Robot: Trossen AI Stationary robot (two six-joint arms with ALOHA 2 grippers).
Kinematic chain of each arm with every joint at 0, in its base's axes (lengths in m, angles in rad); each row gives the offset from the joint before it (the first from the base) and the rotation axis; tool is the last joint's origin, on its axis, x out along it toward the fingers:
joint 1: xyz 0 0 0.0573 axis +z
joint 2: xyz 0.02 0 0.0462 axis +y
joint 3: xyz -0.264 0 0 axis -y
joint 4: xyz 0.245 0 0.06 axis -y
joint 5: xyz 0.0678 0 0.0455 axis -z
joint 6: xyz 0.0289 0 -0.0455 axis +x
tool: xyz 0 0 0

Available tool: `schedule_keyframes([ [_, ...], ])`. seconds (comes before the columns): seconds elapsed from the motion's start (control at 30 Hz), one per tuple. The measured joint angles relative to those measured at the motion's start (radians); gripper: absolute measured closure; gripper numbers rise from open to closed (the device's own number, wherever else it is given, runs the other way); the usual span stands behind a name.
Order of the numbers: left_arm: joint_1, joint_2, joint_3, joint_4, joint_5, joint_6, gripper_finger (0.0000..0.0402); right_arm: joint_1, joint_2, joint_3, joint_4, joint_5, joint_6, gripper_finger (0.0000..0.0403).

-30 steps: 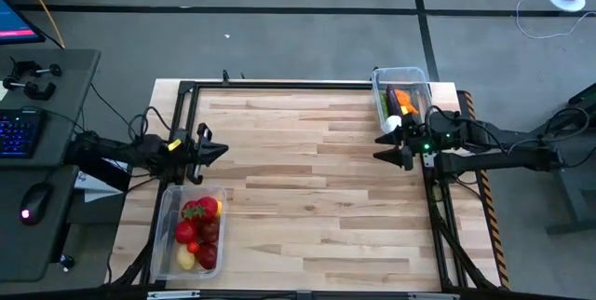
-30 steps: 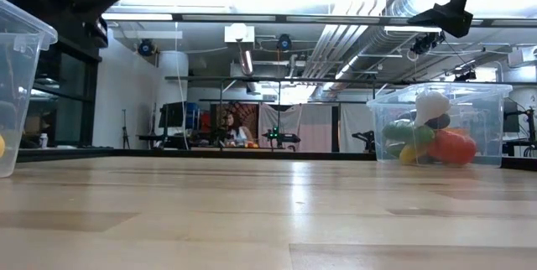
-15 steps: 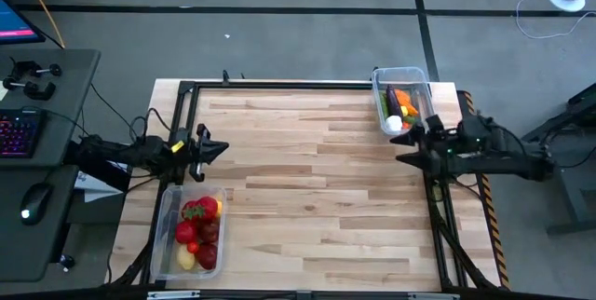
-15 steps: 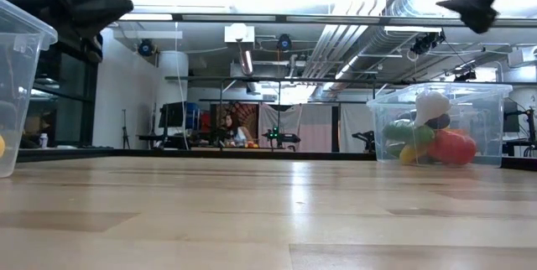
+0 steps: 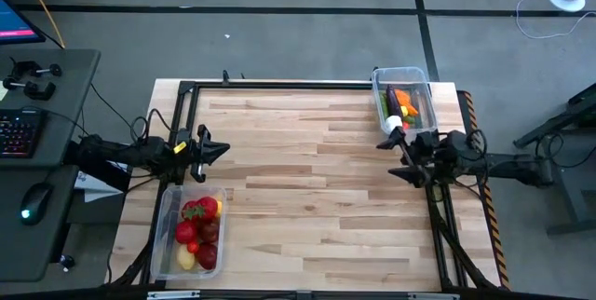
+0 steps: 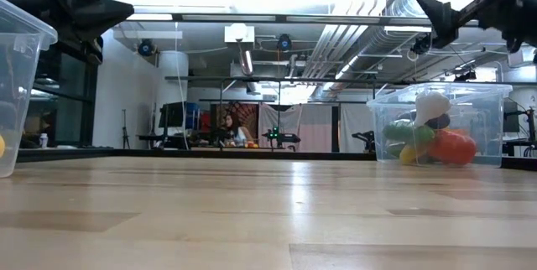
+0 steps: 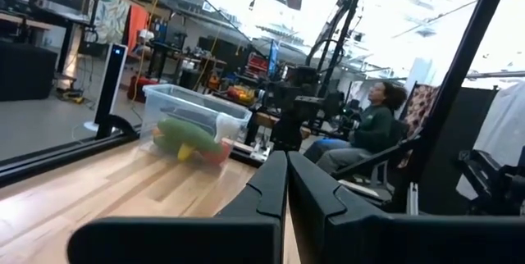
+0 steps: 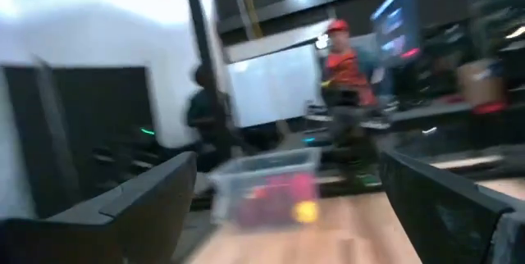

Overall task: Sort produce into baskets
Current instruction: Return to Home Position

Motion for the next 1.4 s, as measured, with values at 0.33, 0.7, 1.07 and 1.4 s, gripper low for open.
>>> schedule_keyframes([
  [0.33,0.0,0.0,0.0,0.0,-0.002,0.0,0.0401,-0.084,0.001,-0.005,-0.306,0.082,-0.313,0.0027],
  [0.7,0.0,0.0,0.0,0.0,-0.002,0.0,0.0401,0.002,0.0,-0.005,-0.296,0.058,-0.183,0.0083],
  [1.07,0.0,0.0,0.0,0.0,-0.001,0.0,0.0401,0.173,-0.026,-0.005,-0.333,0.295,-0.369,0.0086],
  [1.4,0.0,0.0,0.0,-0.001,-0.001,0.0,0.0401,0.168,-0.088,-0.006,-0.533,0.292,-0.025,0.0086],
])
